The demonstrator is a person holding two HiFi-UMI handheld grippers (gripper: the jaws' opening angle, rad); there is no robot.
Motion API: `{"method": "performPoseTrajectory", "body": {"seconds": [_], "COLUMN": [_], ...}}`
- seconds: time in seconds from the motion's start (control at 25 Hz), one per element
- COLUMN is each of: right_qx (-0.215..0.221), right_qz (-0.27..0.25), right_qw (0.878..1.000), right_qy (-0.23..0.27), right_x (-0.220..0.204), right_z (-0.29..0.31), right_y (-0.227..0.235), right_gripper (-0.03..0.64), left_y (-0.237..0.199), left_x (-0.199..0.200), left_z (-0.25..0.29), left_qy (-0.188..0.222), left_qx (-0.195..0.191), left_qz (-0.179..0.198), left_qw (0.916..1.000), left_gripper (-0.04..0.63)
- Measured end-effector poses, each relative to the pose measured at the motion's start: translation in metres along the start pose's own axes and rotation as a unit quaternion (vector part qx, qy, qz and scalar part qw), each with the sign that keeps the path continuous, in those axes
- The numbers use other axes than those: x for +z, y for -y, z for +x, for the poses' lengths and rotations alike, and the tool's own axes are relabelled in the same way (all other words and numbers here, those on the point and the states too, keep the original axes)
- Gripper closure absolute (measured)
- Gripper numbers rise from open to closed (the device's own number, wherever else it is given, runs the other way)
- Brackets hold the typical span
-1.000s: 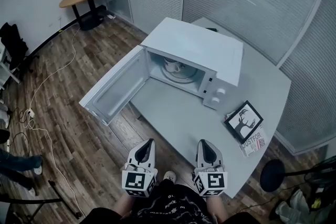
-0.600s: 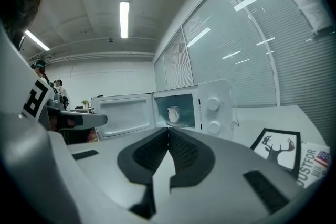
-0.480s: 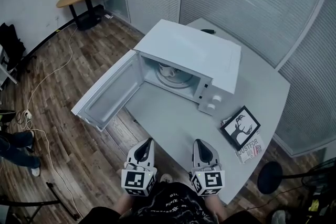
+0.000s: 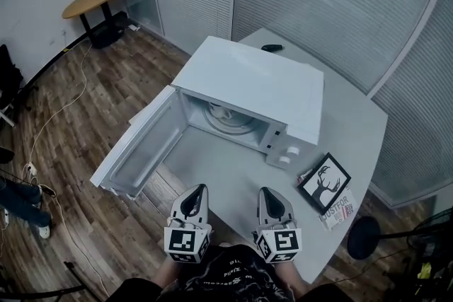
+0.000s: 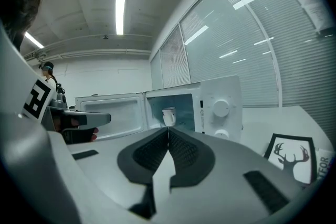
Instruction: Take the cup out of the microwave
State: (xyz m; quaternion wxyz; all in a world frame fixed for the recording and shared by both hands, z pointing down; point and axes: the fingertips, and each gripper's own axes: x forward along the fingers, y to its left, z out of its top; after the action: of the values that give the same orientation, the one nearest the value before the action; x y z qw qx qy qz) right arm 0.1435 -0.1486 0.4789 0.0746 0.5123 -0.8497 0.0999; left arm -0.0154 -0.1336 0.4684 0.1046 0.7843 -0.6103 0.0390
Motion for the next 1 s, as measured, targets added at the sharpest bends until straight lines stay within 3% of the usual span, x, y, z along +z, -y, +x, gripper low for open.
{"method": "performPoseTrajectory", "body": {"seconds": [0.4, 1.0], "right_qx": [-0.031, -0.091], "right_qz": [0.003, 0.0], "right_qw": [0.999, 0.996], "right_qy": [-0.004, -0.022], "right_x": [0.009, 0.014], "right_z": [0.052, 0.115], "right_y": [-0.001, -0.008], "right_gripper": [0.613, 0.611], "left_y": [-0.038, -0.068], "left_x": [0.007, 0.017], "left_z": [0.048, 0.099], "left_qy": [-0.011, -0.018], "left_qx": [-0.03, -0.105], "left_qz": [0.008, 0.013], "left_qw": [0.9995, 0.9943], "left_gripper": [0.589, 0.589]}}
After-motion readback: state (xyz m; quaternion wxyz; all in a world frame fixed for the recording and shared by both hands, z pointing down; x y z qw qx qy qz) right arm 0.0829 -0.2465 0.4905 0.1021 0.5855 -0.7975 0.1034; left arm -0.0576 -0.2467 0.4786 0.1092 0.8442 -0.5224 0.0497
